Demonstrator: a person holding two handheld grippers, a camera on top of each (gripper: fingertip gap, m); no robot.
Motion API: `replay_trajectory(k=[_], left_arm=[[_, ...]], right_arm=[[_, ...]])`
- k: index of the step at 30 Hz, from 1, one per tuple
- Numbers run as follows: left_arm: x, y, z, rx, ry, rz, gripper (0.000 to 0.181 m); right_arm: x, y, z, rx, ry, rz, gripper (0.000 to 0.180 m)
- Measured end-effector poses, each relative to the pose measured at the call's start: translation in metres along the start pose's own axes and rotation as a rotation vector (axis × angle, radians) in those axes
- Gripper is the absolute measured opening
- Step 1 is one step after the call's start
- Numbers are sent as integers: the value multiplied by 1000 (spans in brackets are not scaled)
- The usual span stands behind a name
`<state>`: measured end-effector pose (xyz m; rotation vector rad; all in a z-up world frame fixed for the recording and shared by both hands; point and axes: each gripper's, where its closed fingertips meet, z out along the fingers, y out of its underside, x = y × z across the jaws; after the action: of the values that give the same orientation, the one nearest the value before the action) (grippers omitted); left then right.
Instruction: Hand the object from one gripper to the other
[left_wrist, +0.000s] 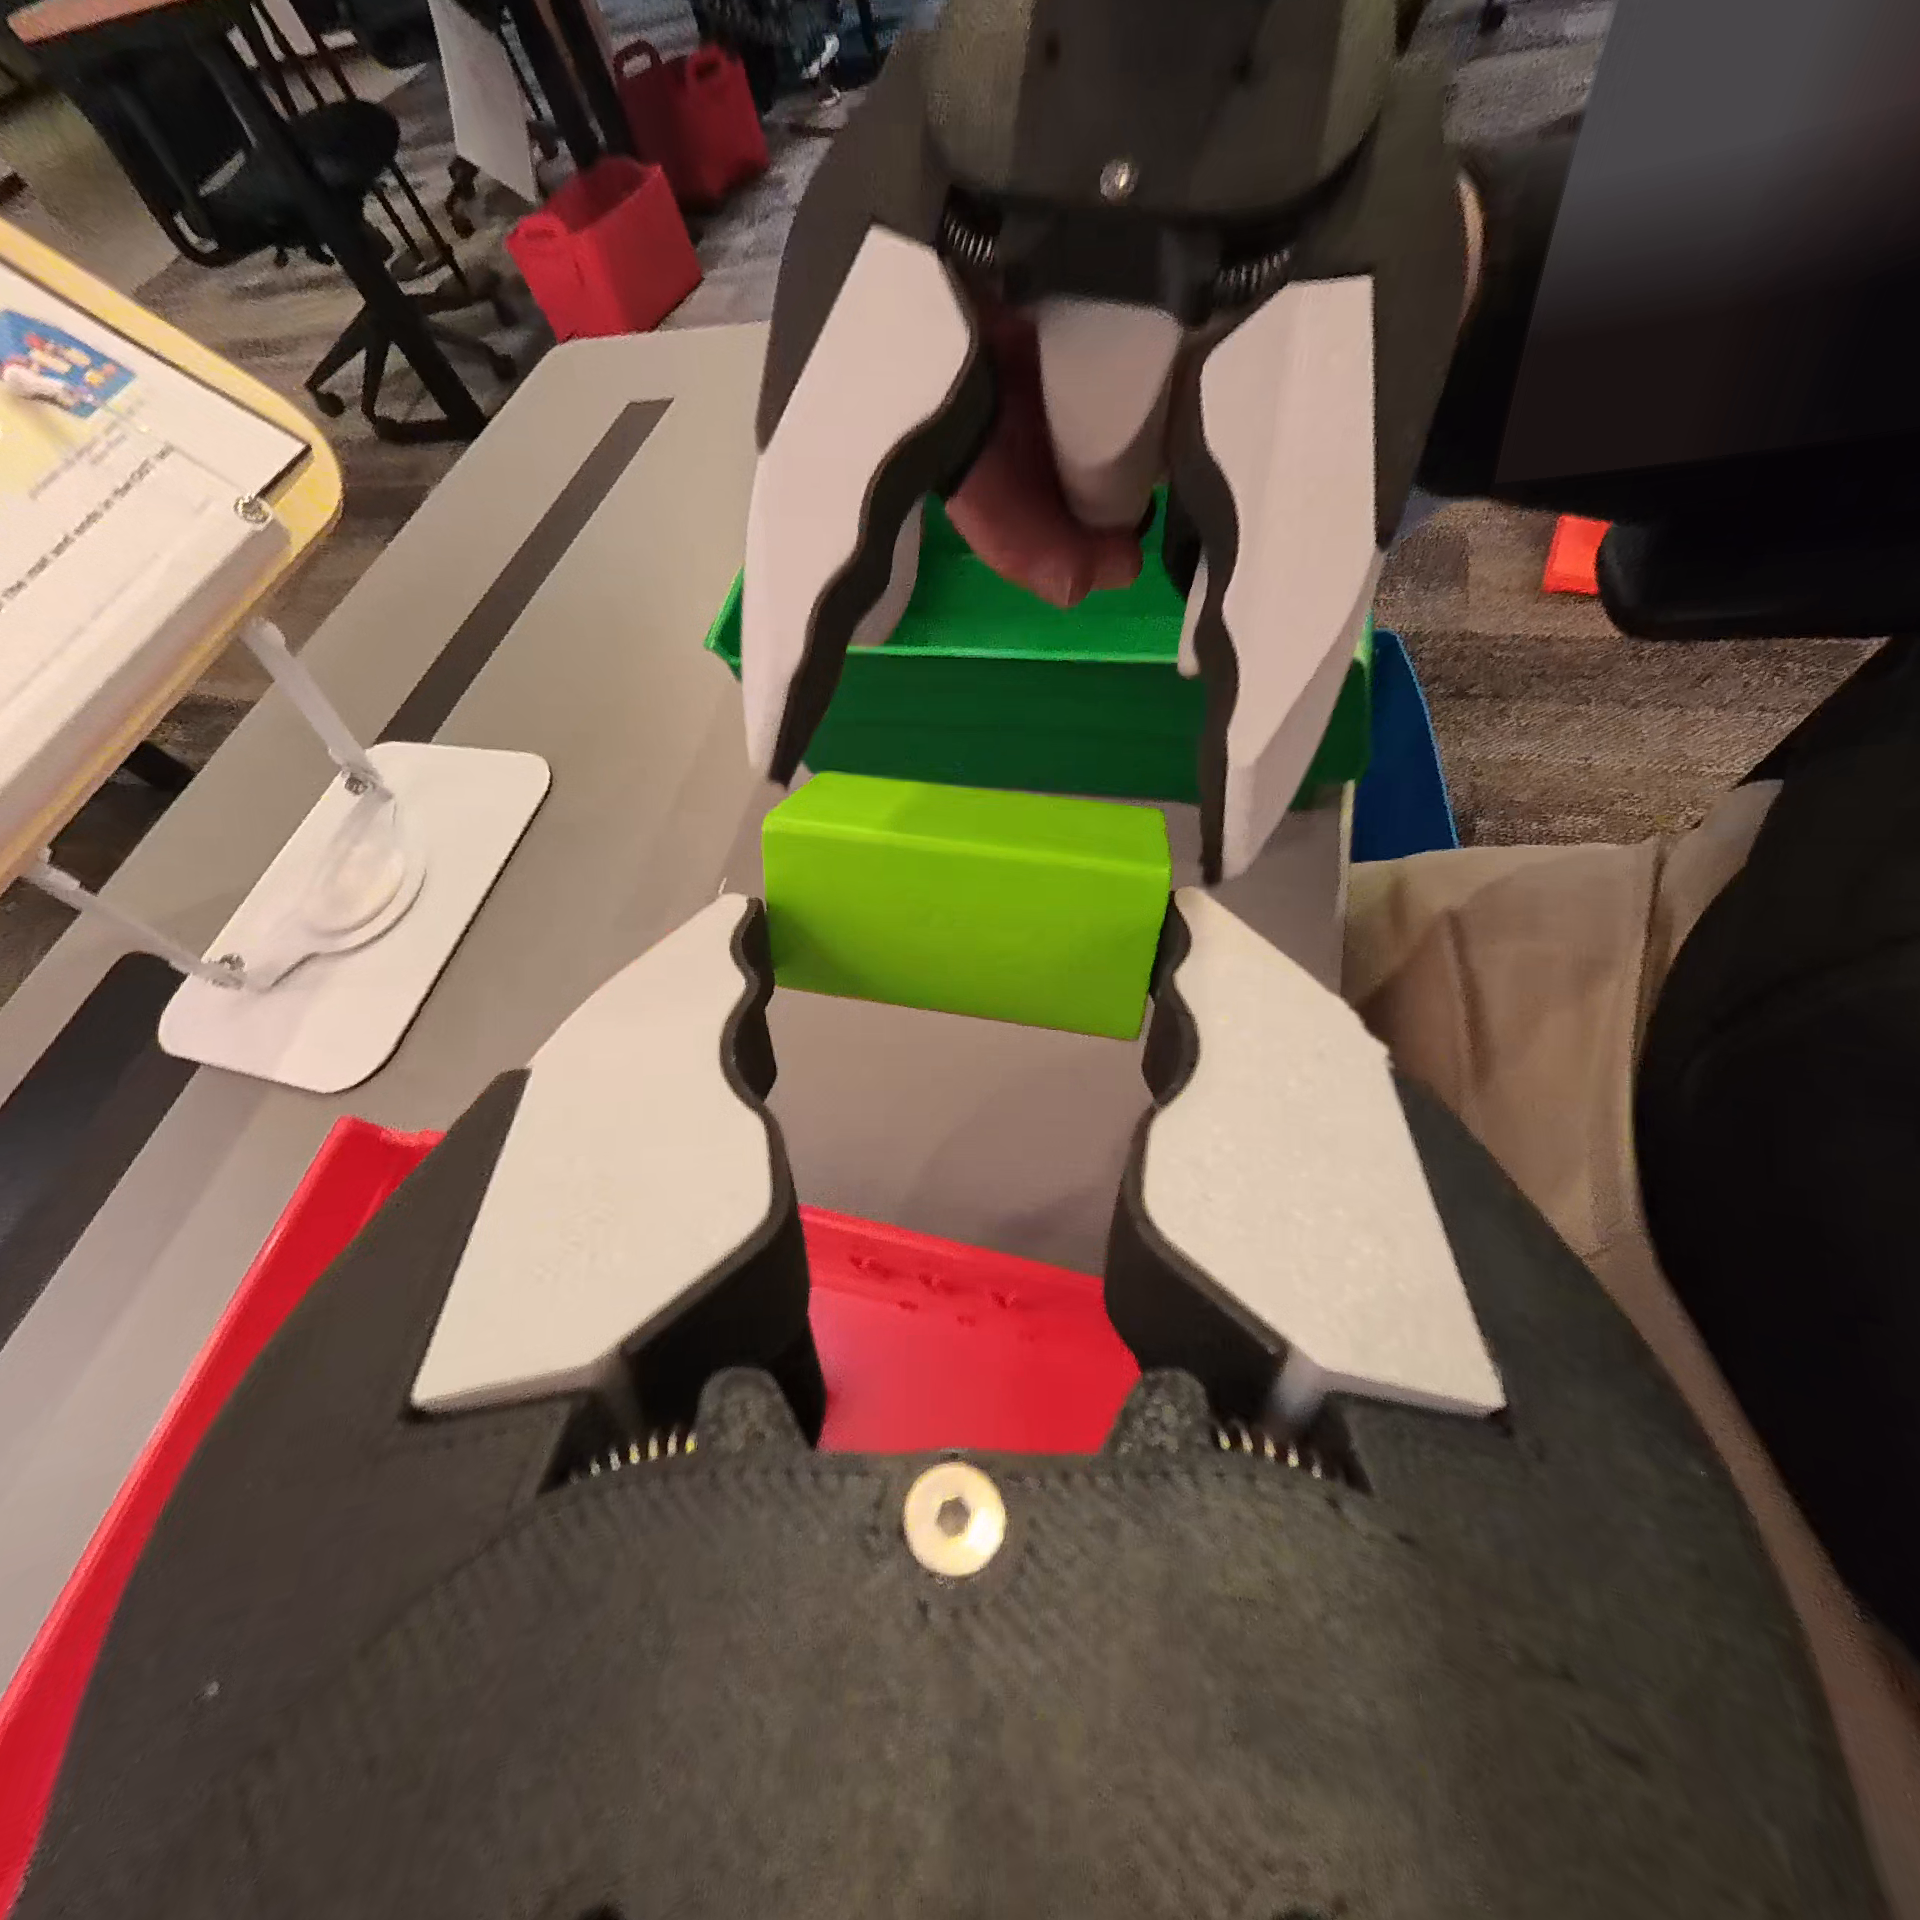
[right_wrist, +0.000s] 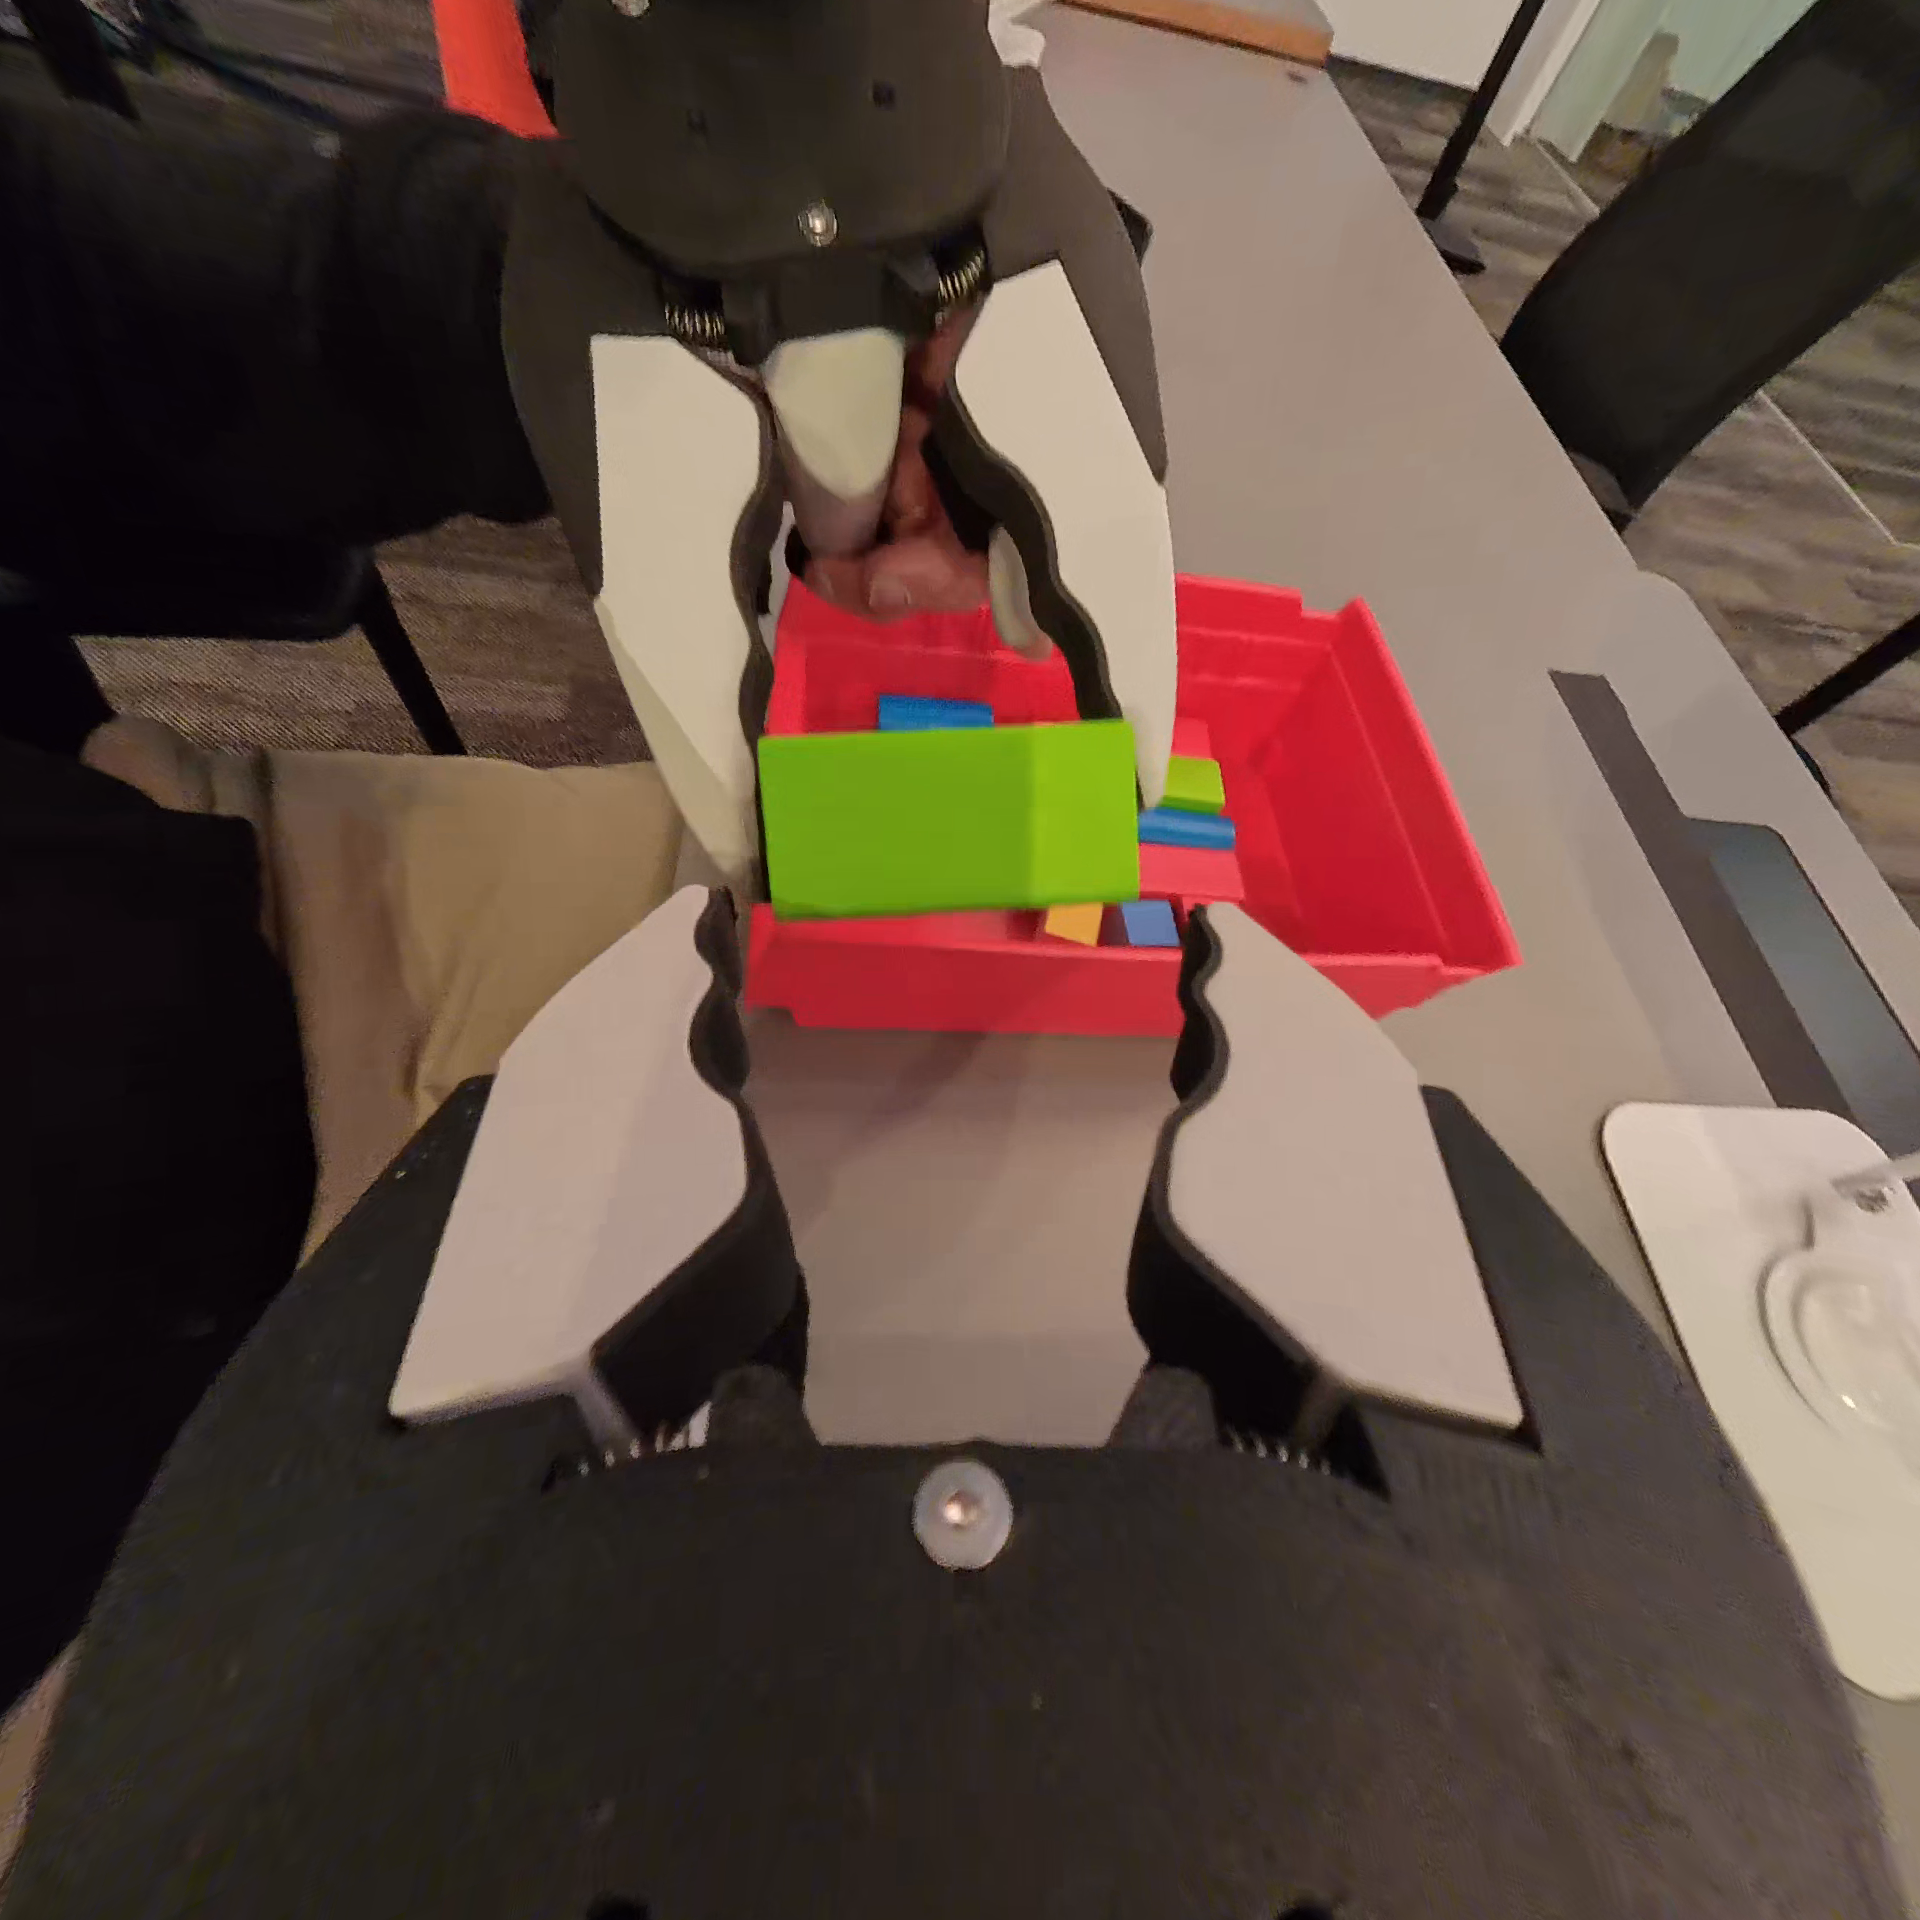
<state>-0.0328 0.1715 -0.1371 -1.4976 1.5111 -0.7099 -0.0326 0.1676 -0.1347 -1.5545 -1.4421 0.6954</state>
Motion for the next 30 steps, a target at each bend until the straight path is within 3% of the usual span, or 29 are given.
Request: replay_trajectory(k=[10,30], left_arm=[[10,-11,-1,55,43,8,70],[10,-18,-2,116,64,-44,70]], right_arm=[[-10,-11,-8,115,-85,17,65],[-9,-15,-13,145,-90,42,64]])
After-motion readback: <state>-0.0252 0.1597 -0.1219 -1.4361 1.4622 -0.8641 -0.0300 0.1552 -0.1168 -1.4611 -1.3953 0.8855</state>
